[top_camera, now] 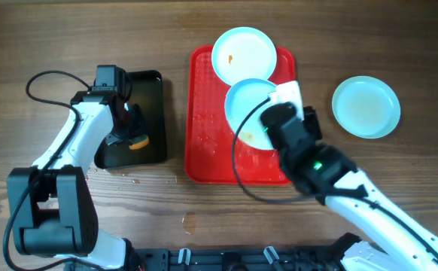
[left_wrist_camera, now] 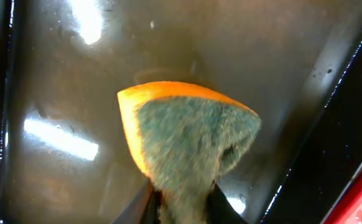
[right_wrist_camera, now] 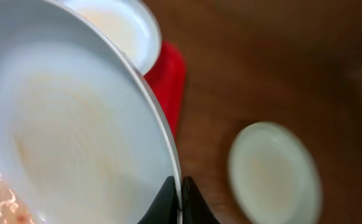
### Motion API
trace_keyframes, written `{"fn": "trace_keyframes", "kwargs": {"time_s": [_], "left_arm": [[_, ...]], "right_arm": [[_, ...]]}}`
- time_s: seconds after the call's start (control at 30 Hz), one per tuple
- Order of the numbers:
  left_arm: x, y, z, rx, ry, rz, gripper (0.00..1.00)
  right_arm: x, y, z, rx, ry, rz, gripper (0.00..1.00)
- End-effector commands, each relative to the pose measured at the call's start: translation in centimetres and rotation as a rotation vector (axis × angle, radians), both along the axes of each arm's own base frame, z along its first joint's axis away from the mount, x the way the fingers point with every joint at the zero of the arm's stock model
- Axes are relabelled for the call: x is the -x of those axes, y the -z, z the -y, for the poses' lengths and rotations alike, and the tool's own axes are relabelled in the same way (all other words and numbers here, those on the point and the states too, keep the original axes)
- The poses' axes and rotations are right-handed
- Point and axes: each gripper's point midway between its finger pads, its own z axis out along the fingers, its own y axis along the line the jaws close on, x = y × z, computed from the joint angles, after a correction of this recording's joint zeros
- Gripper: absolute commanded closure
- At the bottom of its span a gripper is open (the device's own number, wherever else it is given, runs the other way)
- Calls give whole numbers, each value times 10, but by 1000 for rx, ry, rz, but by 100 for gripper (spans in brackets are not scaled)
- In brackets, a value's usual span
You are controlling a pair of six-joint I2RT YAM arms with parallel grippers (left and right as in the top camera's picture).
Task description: Clean dirty plates on tray and stack at the side
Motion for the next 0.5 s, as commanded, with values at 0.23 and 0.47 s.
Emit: {"fn": "trace_keyframes", "kwargs": {"time_s": [0.23,0.47], "left_arm": [[-1,-4,2,16,14,16,80],[-1,-4,2,18,14,16,73]], "right_arm": [[21,-55,-5,327,53,228,96],[22,-56,-13,382,0,217,96]]}}
